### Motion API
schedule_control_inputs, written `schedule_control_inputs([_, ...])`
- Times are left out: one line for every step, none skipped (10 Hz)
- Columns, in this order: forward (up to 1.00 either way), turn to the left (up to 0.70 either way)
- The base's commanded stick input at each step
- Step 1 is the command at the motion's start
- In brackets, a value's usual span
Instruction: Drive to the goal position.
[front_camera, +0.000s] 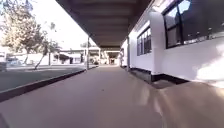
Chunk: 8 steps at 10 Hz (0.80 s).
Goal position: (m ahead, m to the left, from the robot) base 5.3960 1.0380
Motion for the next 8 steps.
schedule_control_inputs([0.7, 0.0])
schedule_control_inputs([0.7, 0.0])
schedule_control_inputs([0.7, 0.0])
schedule_control_inputs([0.7, 0.0])
schedule_control_inputs([0.7, 0.0])
schedule_control_inputs([0.7, 0.0])
schedule_control_inputs([0.7, 0.0])
schedule_control_inputs([0.7, 0.0])
